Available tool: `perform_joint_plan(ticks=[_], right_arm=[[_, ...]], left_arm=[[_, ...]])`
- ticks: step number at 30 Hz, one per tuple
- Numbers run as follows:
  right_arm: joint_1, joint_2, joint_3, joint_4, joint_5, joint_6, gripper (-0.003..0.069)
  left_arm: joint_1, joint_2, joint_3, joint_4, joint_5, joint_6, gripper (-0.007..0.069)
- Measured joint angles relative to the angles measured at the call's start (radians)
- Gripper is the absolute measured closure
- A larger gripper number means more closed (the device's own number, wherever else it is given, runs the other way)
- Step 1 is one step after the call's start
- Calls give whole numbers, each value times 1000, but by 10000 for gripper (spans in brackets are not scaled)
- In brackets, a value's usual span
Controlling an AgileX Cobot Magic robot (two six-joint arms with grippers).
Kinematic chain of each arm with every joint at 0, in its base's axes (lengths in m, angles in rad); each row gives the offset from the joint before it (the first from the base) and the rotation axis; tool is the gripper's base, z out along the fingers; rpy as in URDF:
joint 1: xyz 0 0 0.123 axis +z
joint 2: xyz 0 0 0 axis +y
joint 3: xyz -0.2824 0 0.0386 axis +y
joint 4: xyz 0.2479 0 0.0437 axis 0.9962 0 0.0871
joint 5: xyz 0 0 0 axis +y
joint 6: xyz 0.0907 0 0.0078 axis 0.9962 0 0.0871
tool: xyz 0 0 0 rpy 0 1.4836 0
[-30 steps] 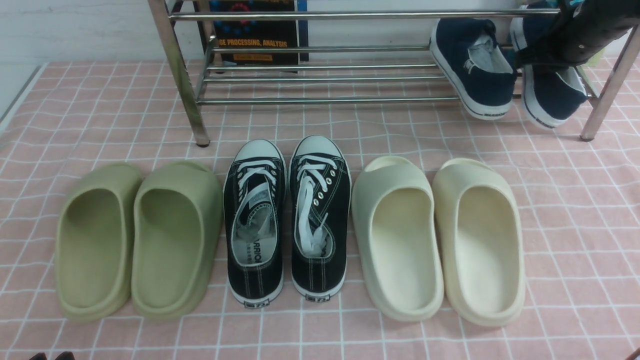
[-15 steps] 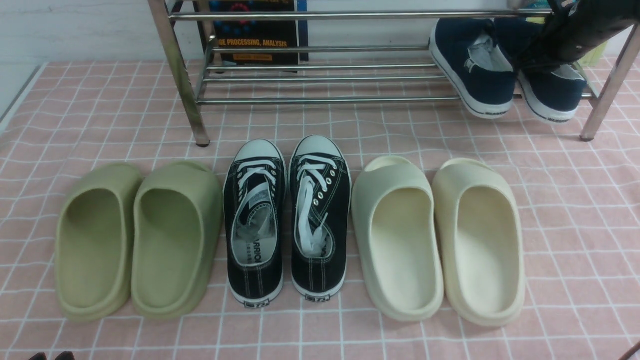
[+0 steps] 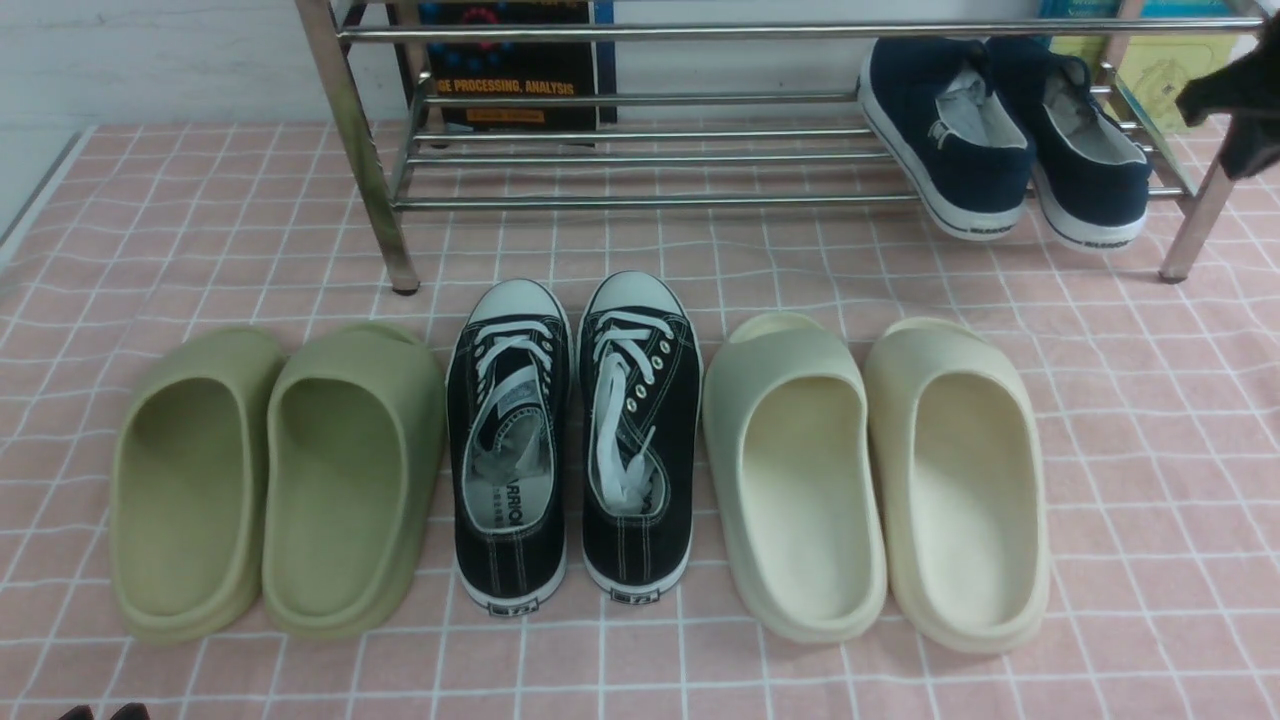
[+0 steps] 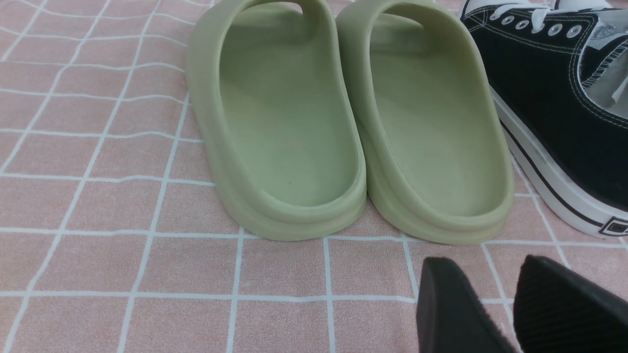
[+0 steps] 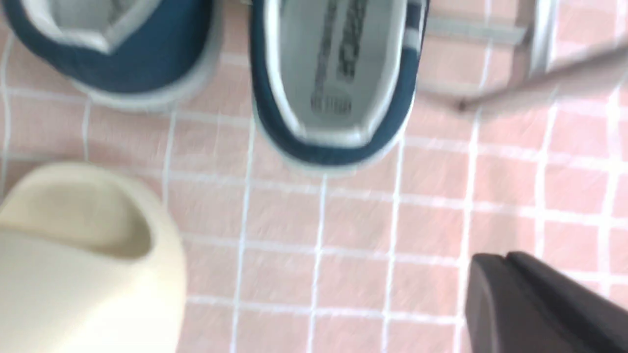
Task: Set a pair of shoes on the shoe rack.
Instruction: Use the right arm to put a shoe into the shoe rack
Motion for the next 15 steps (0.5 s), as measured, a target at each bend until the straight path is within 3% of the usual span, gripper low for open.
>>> perform_joint_plan(ticks=[6, 15], right_arm=[[-9, 0, 164, 99, -29, -17, 673], [44, 40, 277, 101, -367, -40, 667]], left_arm=[[0, 0, 0, 0, 0, 0, 386], [0, 0, 0, 0, 0, 0, 386]])
